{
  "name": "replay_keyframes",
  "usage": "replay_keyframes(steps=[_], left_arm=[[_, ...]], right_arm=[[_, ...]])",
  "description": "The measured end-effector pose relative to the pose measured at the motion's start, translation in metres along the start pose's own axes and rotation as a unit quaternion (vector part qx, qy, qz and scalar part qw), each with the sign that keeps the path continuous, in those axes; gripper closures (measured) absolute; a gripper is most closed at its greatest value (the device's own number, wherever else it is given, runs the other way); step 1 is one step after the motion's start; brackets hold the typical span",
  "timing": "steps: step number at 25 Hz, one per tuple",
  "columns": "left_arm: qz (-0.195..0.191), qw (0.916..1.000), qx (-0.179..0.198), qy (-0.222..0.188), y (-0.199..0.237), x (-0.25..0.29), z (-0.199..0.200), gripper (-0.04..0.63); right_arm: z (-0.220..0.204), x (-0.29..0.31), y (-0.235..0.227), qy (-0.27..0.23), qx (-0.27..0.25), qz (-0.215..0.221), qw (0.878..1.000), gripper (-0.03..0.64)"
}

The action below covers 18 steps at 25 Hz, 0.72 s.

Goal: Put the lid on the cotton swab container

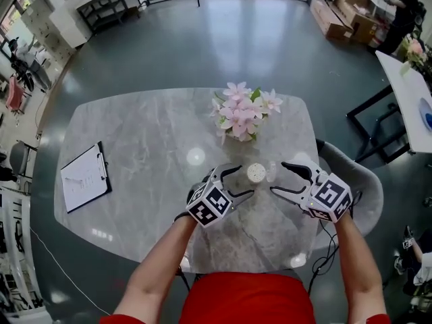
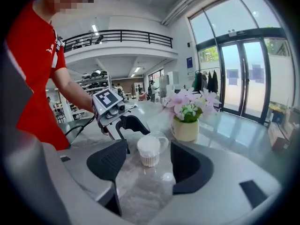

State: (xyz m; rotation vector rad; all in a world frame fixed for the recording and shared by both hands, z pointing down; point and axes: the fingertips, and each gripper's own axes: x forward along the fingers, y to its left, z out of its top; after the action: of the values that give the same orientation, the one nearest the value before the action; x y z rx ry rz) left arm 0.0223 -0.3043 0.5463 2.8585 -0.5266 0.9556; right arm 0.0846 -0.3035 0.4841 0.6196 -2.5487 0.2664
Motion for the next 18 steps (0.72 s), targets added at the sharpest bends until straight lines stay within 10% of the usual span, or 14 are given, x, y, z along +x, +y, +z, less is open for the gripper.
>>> replay_keyframes(steps=[18], left_arm=[[-0.058, 0.9975, 0.034, 0.021, -0.004, 0.033, -0.007, 0.245]], right_arm=[[0.005, 0.033, 0.008, 0.056, -0.097, 0.101, 0.989, 0.367]])
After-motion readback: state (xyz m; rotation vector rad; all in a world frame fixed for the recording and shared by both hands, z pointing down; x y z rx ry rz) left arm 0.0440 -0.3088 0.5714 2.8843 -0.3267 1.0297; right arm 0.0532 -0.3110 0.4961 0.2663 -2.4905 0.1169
